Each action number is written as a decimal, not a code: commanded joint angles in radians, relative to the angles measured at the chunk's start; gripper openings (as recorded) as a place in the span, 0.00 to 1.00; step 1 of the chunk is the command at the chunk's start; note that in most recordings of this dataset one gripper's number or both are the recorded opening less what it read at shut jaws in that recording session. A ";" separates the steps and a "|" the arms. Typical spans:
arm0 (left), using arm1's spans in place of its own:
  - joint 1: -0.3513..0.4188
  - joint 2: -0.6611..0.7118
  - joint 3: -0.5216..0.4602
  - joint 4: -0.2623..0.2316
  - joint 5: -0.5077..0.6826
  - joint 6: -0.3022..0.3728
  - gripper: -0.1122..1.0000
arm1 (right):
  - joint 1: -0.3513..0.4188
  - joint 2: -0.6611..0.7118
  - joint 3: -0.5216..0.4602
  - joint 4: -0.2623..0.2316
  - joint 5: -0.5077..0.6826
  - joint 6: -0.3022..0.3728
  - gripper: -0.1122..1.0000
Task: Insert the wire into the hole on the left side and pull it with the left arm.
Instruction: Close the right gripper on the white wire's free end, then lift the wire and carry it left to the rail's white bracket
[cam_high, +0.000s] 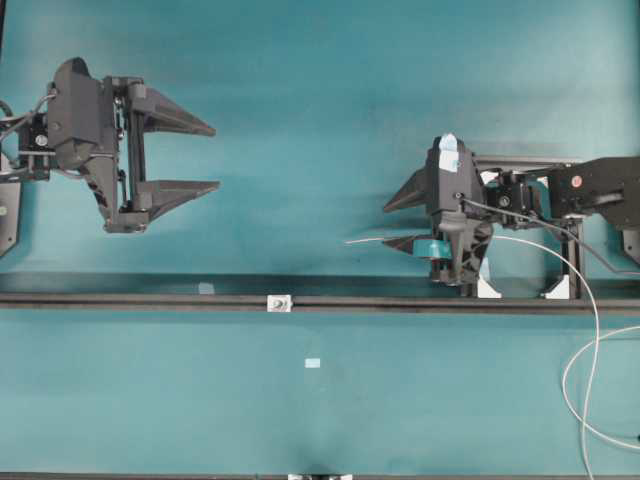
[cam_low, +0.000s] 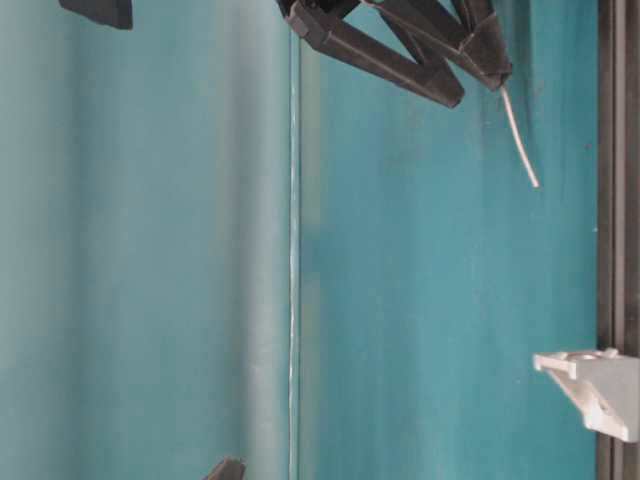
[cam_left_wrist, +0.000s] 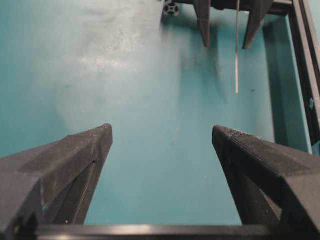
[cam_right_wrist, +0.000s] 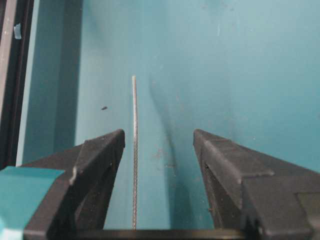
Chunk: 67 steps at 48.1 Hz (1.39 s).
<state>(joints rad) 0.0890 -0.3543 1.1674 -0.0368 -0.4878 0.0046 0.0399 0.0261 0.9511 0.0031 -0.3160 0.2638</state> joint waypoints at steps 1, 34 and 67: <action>0.005 -0.005 -0.005 -0.002 -0.008 -0.002 0.70 | 0.002 -0.005 -0.017 -0.002 -0.005 0.002 0.72; 0.015 -0.005 0.000 0.000 -0.008 -0.002 0.70 | 0.002 0.014 -0.015 -0.002 0.003 0.002 0.49; 0.015 -0.005 0.000 0.000 -0.008 -0.002 0.70 | 0.002 0.000 -0.018 -0.002 0.012 0.000 0.15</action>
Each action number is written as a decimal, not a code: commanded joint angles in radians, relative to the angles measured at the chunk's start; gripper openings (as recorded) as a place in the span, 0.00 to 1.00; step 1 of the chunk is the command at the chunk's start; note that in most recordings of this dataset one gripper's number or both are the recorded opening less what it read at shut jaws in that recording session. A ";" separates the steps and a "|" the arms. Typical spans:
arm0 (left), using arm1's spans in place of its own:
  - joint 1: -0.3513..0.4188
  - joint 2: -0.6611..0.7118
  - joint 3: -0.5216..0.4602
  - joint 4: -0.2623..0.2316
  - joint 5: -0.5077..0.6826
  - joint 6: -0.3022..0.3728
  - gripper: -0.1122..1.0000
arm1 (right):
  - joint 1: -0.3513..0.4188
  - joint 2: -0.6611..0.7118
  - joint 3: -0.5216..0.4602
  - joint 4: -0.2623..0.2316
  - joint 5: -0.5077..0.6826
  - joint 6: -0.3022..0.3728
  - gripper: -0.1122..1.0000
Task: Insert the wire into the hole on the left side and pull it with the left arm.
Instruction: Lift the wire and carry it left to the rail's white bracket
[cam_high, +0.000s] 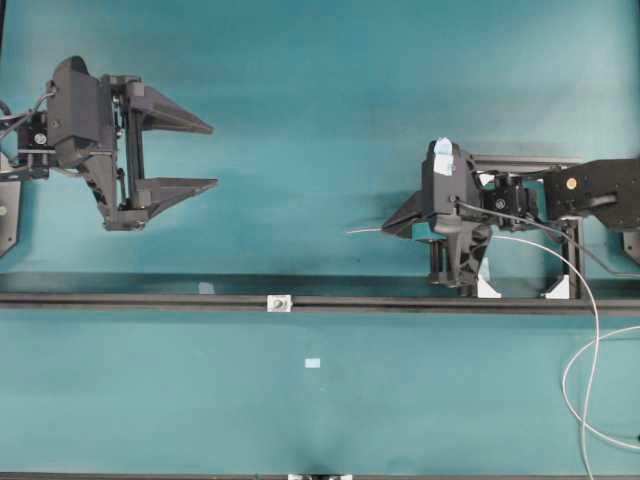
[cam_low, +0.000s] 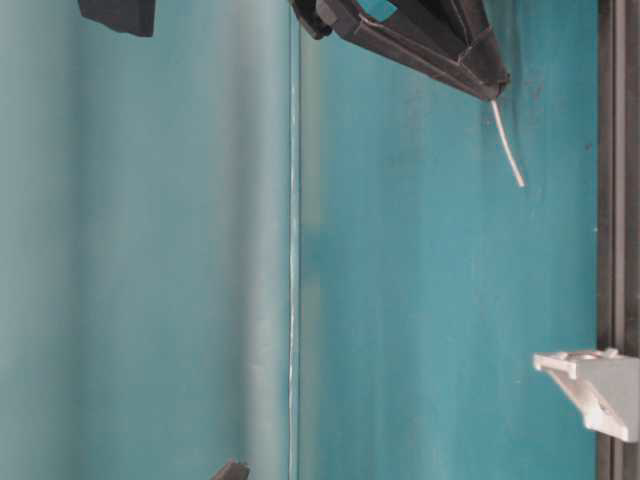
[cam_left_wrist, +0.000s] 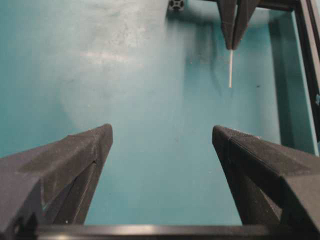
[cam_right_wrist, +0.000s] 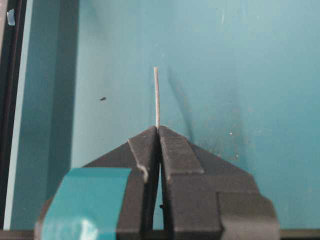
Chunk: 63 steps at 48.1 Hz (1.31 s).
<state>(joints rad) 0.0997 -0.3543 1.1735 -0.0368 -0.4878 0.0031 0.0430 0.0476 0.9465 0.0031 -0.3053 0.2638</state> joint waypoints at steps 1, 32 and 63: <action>0.005 -0.005 -0.006 0.000 -0.008 0.000 0.70 | -0.002 -0.026 -0.015 -0.002 0.005 0.000 0.15; 0.005 -0.006 -0.012 0.000 -0.008 -0.008 0.70 | -0.002 -0.247 -0.017 -0.002 0.152 -0.002 0.15; -0.035 -0.014 -0.037 -0.003 -0.008 -0.040 0.70 | -0.008 -0.442 0.054 0.002 0.184 0.002 0.15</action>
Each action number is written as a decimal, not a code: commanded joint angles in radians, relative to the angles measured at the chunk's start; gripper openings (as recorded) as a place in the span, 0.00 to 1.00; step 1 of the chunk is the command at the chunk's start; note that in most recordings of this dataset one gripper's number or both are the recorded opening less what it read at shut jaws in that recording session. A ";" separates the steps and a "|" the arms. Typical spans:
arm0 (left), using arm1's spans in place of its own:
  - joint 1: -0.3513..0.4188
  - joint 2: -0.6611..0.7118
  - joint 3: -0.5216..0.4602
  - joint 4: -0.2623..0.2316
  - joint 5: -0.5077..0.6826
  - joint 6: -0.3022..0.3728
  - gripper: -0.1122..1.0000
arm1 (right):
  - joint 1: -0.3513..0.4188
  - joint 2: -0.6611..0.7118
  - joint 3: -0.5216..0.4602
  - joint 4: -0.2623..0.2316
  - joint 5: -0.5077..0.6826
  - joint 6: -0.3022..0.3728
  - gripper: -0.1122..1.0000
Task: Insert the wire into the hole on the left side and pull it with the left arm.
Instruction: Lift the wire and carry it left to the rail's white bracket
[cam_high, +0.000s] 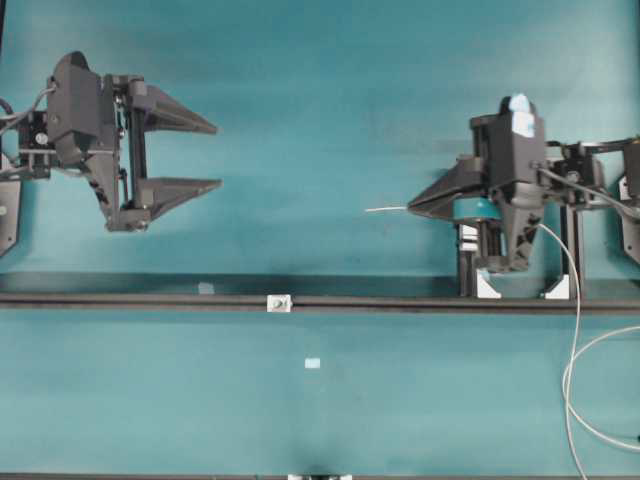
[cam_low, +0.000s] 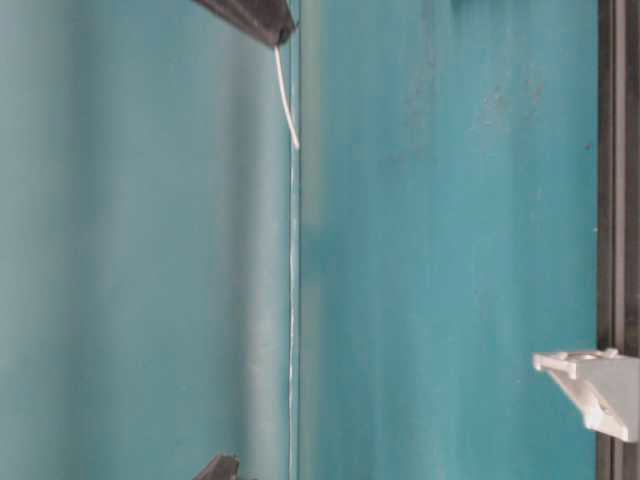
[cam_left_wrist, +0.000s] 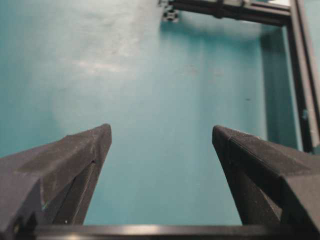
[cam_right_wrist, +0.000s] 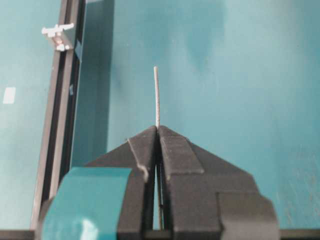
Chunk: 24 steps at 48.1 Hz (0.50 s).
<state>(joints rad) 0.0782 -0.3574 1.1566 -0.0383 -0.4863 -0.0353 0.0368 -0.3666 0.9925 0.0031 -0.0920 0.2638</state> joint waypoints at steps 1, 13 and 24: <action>-0.015 -0.011 -0.018 -0.003 -0.011 -0.002 0.70 | 0.000 -0.032 0.014 0.002 -0.040 0.002 0.15; -0.054 -0.006 -0.005 -0.014 -0.051 -0.003 0.70 | 0.015 -0.081 0.107 0.002 -0.189 0.002 0.15; -0.104 0.034 0.037 -0.031 -0.201 -0.011 0.70 | 0.074 -0.095 0.167 0.021 -0.341 0.003 0.15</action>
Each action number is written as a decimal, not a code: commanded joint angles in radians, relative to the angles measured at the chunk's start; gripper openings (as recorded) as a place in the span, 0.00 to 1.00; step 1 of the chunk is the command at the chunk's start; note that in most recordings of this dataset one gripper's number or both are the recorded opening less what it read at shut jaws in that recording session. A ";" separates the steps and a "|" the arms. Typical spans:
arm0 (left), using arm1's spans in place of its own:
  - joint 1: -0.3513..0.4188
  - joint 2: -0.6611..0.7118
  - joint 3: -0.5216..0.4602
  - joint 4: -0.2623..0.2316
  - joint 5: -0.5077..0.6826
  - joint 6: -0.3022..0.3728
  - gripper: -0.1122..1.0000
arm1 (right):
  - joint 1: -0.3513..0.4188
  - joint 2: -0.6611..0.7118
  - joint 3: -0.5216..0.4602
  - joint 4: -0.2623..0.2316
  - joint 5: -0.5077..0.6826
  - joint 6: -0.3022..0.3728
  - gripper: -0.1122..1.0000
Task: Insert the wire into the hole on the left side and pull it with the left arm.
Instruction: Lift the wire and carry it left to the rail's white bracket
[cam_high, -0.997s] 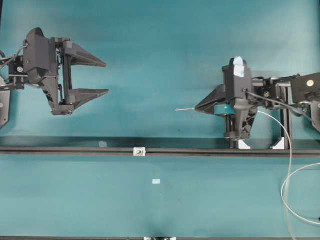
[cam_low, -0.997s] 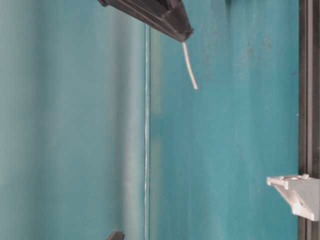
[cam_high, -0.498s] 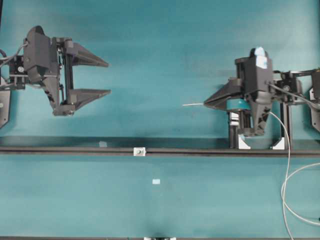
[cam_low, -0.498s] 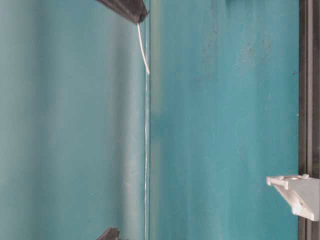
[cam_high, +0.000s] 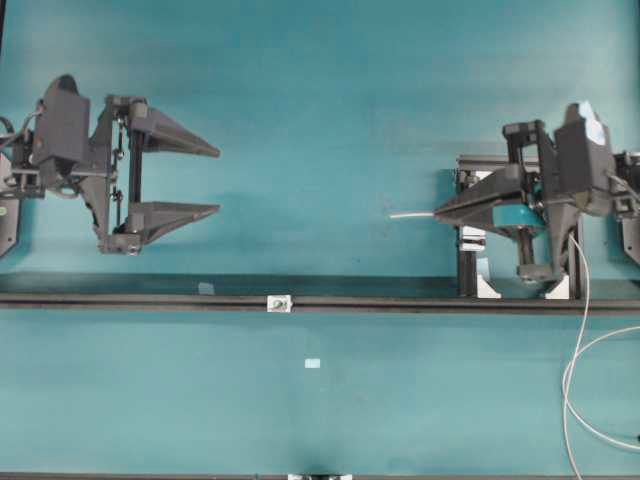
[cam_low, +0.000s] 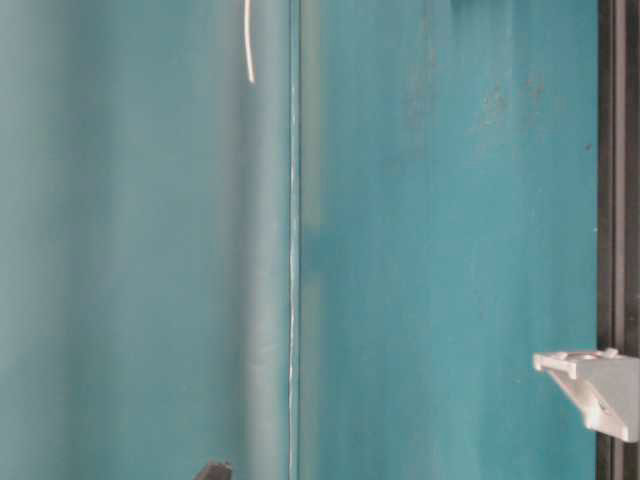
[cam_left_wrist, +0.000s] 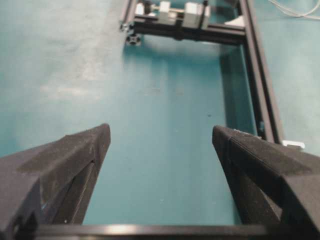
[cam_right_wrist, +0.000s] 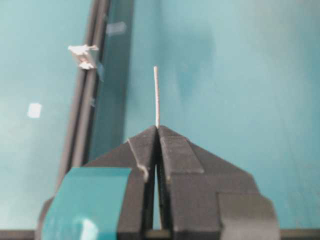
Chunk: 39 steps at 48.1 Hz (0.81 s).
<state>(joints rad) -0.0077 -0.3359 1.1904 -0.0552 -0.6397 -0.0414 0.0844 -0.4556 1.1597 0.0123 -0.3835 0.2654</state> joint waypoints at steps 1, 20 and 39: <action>-0.021 0.018 0.005 -0.017 -0.058 -0.008 0.70 | 0.034 -0.006 0.000 0.015 -0.057 0.002 0.15; -0.100 0.175 -0.003 -0.018 -0.192 -0.069 0.70 | 0.160 0.097 0.000 0.083 -0.209 -0.003 0.15; -0.169 0.255 -0.005 -0.021 -0.268 -0.078 0.70 | 0.272 0.405 -0.100 0.267 -0.414 -0.097 0.15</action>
<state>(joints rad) -0.1595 -0.0844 1.1980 -0.0736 -0.8928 -0.1197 0.3283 -0.0859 1.1029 0.2362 -0.7670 0.1963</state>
